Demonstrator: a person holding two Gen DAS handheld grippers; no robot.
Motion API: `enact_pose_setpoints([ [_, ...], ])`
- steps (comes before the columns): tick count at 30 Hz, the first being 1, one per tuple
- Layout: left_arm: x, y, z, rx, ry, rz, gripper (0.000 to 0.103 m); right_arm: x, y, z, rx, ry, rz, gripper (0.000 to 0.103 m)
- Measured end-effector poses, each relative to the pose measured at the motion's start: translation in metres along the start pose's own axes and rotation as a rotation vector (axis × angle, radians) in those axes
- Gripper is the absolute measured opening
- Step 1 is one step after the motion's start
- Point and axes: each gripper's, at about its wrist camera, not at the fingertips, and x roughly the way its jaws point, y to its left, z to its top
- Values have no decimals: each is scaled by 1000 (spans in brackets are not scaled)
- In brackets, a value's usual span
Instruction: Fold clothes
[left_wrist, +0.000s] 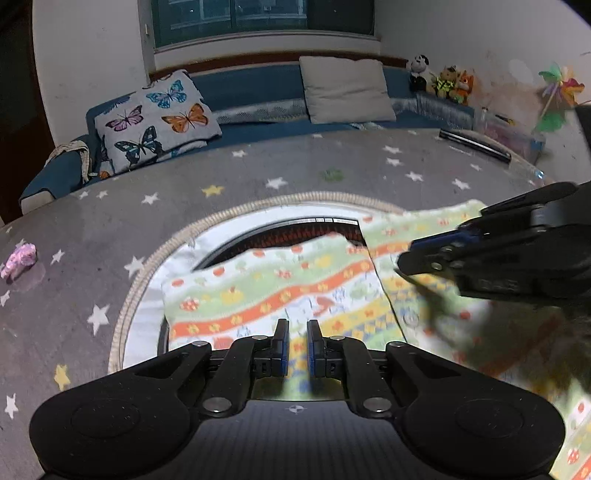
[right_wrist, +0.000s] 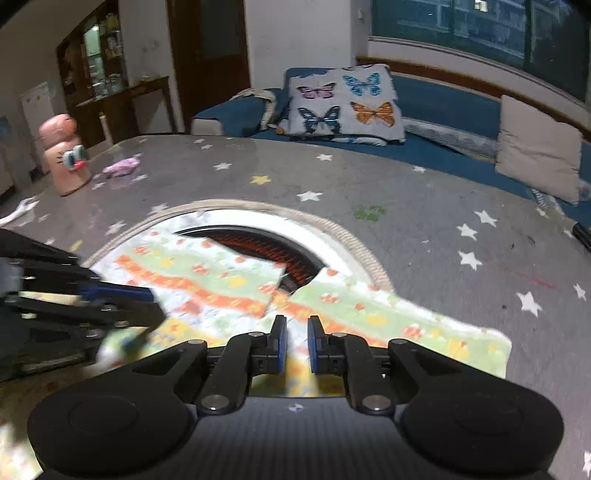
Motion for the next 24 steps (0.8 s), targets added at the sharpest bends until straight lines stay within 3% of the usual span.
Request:
enact_pose_setpoints([
  [3, -8, -3, -9, 17, -6, -8, 17, -15, 11, -12, -41, 19, 36, 20],
  [6, -21, -8, -20, 37, -12, -19, 18, -31, 28, -30, -86, 39, 66, 20],
  [9, -35, -17, -35, 63, -16, -33, 18, -49, 44, -50, -133, 34, 69, 27],
  [20, -93, -57, -94, 165, -103, -43, 18, -110, 77, -97, -194, 14, 78, 28],
  [24, -106, -55, -103, 119, -123, -56, 18, -134, 87, -106, -185, -2, 109, 28],
])
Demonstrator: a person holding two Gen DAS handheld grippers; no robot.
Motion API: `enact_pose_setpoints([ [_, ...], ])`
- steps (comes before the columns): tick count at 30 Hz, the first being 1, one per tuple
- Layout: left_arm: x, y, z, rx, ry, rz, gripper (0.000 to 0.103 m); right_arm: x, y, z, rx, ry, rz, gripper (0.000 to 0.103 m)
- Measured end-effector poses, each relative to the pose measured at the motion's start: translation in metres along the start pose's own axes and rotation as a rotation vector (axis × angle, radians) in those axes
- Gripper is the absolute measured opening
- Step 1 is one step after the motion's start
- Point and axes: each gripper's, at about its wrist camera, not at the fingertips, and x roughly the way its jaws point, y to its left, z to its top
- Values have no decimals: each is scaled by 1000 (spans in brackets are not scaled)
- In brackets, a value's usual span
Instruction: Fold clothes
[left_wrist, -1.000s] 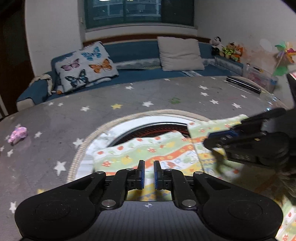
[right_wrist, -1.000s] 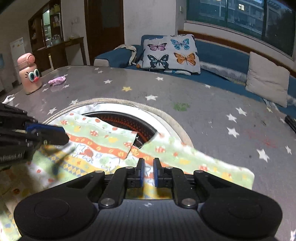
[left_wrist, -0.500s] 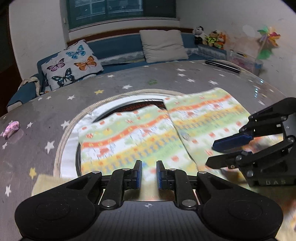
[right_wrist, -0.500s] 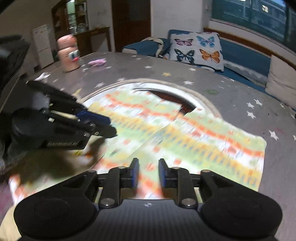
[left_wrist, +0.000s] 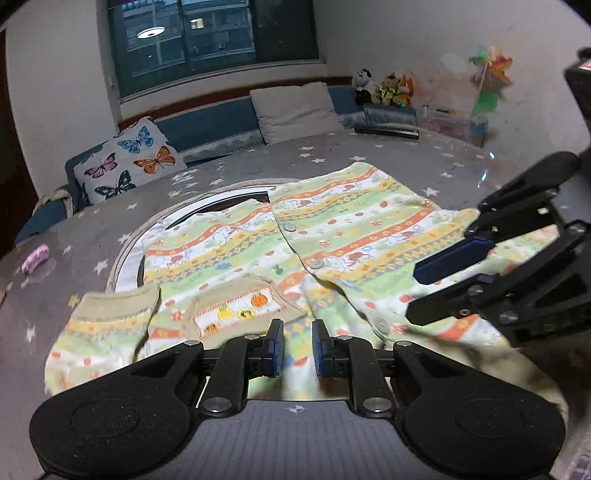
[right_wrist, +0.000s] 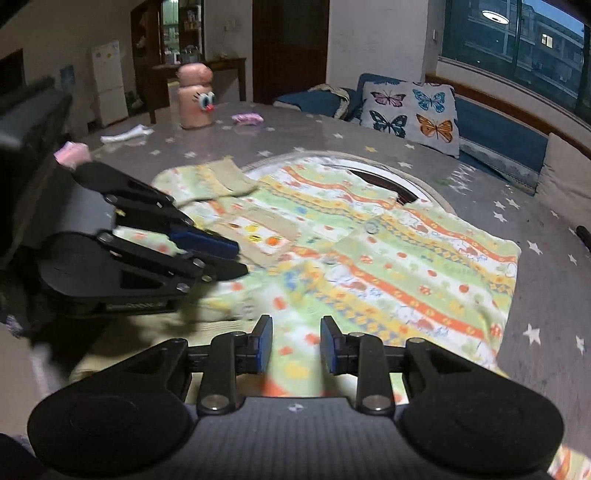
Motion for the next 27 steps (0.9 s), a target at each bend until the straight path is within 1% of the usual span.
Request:
enact_pose_setpoints([
  [2, -5, 4, -3, -46, -7, -12, 18, -12, 6, -1, 13, -20, 31, 28],
  [5, -8, 11, -8, -116, -5, -26, 18, -21, 18, -2, 42, -30, 103, 28],
  [7, -11, 15, -11, -149, -5, -26, 18, -20, 28, -5, 38, -28, 120, 28],
  [9, -15, 18, -12, -179, -19, -36, 18, -15, 37, -10, 24, -12, 103, 28],
  [10, -18, 19, -12, -185, -27, -39, 18, -12, 40, -12, 16, -4, 89, 27],
  [11, -20, 19, -13, -188, -32, -40, 18, -8, 44, -17, 0, 4, 49, 24],
  [12, -23, 19, -15, -183, -35, -38, 18, -7, 46, -19, -7, 3, 30, 18],
  [13, -24, 19, -16, -178, -37, -38, 18, -9, 45, -20, -4, -2, 17, 5],
  [16, -27, 18, -20, -171, -42, -47, 18, -27, 29, -19, 95, -42, 21, 2],
  [18, -26, 18, -22, -179, -41, -46, 18, -38, 22, -18, 133, -61, 14, 2],
  [19, -26, 19, -22, -184, -40, -48, 18, -42, 21, -17, 134, -68, 23, 6],
  [21, -26, 18, -24, -190, -38, -48, 18, -46, 27, -18, 126, -79, 37, 14],
  [22, -27, 18, -24, -190, -39, -48, 18, -44, 31, -19, 116, -70, 50, 24],
  [24, -31, 17, -25, -189, -44, -50, 18, -36, 41, -21, 89, -47, 69, 25],
  [27, -38, 16, -26, -183, -53, -51, 18, -21, 55, -26, 45, -17, 72, 25],
])
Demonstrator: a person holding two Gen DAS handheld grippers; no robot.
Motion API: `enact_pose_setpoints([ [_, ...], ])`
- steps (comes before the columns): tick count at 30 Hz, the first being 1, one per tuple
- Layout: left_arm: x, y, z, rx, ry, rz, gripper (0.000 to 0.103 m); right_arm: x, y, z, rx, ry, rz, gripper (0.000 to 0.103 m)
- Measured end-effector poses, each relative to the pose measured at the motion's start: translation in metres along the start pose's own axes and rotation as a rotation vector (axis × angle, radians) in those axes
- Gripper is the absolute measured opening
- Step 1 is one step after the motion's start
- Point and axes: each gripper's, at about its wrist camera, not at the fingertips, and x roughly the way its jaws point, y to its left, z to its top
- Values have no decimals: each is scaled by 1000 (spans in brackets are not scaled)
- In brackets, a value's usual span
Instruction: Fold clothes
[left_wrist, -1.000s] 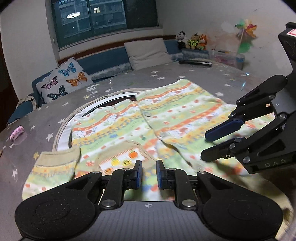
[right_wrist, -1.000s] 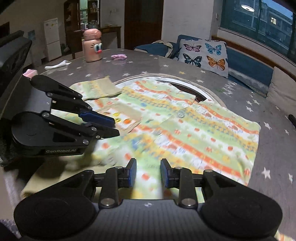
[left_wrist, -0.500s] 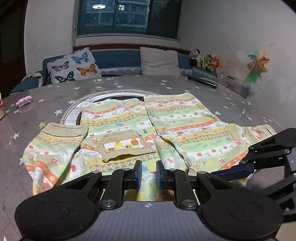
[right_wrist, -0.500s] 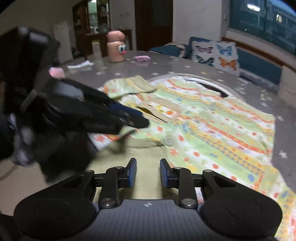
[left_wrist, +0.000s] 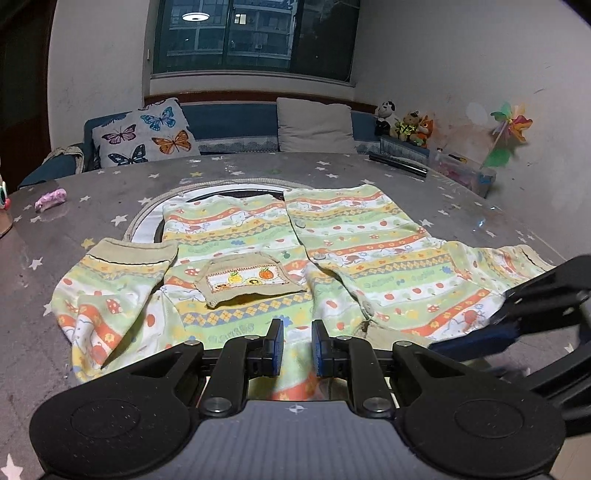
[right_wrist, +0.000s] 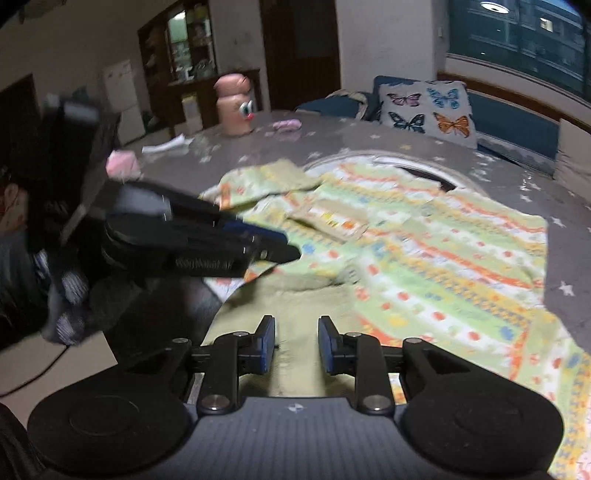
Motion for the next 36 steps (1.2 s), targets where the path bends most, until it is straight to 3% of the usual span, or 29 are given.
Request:
enact_pose_setpoints([
  [4, -10, -3, -2, 15, -5, -12, 18, 12, 5, -5, -27, 19, -15, 24],
  [8, -20, -10, -5, 44, -10, -39, 18, 7, 3, -5, -26, 13, -62, 3],
  [14, -28, -35, -9, 139, -2, -131, 19, -28, -31, -1, 144, -72, -65, 2],
  [17, -18, -47, -13, 181, 37, -134, 28, -38, -46, 0, 226, -102, -55, 2],
  [24, 1, -58, -19, 244, 90, -116, 28, -37, -53, -4, 290, -126, -28, 2],
  [25, 2, -59, -19, 247, 91, -118, 26, -36, -53, -5, 293, -129, -27, 2],
  [26, 3, -59, -19, 250, 91, -121, 19, -35, -52, -5, 297, -131, -25, 2],
  [28, 4, -55, -18, 237, 89, -139, 8, -35, -53, -6, 304, -139, -25, 2],
  [36, -15, -38, -11, 82, 23, -304, 6, -42, -60, -7, 334, -164, -41, 2],
])
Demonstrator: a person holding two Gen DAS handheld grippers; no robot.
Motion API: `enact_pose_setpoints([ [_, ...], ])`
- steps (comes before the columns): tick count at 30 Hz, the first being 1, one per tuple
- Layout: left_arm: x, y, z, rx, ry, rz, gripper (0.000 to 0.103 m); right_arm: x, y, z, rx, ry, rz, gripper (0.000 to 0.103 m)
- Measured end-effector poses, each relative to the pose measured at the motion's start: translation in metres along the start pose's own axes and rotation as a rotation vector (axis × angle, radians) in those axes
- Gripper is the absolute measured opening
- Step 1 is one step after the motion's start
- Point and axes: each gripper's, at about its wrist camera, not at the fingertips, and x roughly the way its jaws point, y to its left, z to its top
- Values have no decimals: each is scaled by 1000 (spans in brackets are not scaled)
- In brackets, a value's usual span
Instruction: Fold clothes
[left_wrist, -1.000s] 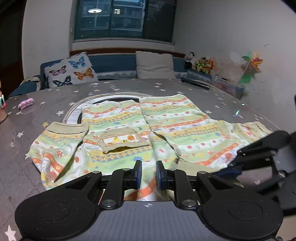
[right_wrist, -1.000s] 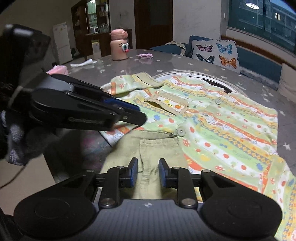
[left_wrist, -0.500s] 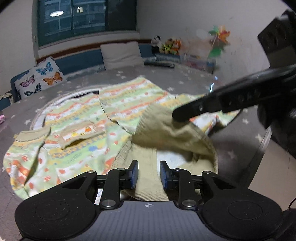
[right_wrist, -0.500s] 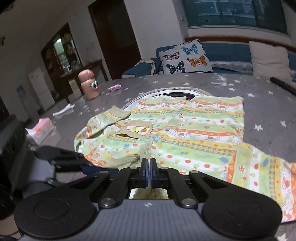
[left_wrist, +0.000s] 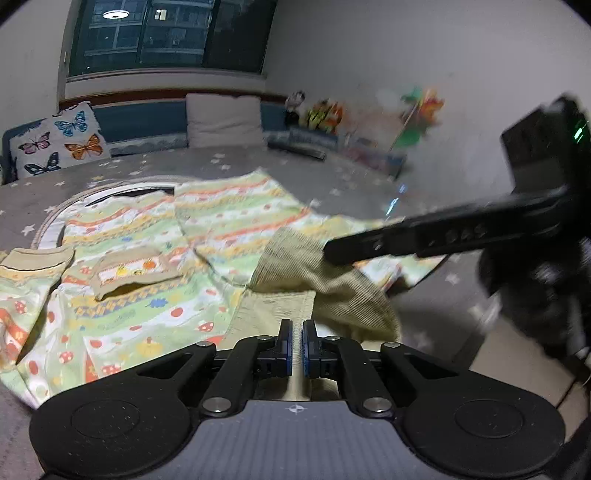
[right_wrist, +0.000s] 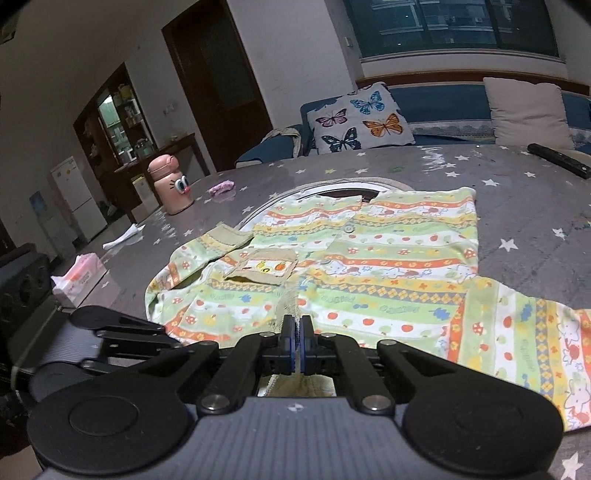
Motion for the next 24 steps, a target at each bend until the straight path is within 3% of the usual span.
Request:
enact_pose_setpoints([
  [7, 16, 4, -10, 6, 61, -18, 6, -7, 2, 4, -9, -13, 10, 2],
  [11, 15, 3, -11, 23, 57, -20, 8, -6, 16, 3, -62, -10, 45, 2],
  [17, -7, 0, -14, 77, 27, -26, 10, 15, 31, -5, -124, 64, 94, 2],
  [24, -35, 17, -9, 70, -22, 64, 25, 29, 29, -1, -177, 59, 39, 7],
])
